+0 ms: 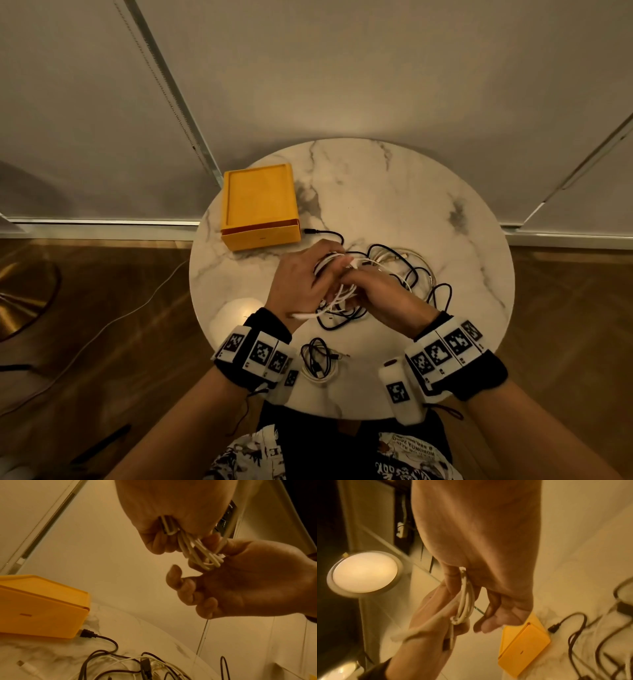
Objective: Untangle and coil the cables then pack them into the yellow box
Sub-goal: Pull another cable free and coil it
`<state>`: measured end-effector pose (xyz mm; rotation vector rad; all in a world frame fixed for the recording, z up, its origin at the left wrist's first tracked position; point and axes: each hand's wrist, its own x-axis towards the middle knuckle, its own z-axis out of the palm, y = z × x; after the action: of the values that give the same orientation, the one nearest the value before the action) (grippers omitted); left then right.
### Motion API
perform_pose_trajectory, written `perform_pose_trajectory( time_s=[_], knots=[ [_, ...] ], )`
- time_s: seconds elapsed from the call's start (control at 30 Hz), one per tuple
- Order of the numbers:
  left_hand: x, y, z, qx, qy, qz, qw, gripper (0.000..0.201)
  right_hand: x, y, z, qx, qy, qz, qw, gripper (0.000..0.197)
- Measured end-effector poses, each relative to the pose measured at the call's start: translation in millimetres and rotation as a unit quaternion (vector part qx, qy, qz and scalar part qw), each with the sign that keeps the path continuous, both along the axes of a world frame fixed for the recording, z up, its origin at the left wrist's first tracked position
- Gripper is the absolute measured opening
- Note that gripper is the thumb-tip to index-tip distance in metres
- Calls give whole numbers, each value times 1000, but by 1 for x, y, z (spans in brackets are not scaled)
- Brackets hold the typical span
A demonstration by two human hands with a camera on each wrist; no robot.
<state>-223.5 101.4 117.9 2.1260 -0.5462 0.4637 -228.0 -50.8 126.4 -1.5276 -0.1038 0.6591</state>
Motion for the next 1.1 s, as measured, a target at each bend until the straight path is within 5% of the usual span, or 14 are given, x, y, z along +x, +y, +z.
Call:
perform_pose_trajectory(
  time_s=[0.13,0.37,0.6,0.83,0.97,1.1],
  knots=[
    [3,8,-3,8,21,-9,1000,25,1,-8,-3,-46,-93,-45,994,21],
    [4,13,-9,-53,132,51,989,20,9,-9,-11,-13,-77,-104,992,9],
    [-8,29,-15,-161,377,-14,912,17,8,-17,-29,-25,-72,-127,989,13],
    [-21,39,-34,-276,458,40,844,14,-13,-9,-56,-24,25,-26,999,23],
    [-41,46,-67,-230,503,86,829,13,-23,-7,-81,-28,75,-38,996,21],
    [-62,53,-106,-58,499,134,854,11,-36,3,-119,-132,90,1,987,17]
  ],
)
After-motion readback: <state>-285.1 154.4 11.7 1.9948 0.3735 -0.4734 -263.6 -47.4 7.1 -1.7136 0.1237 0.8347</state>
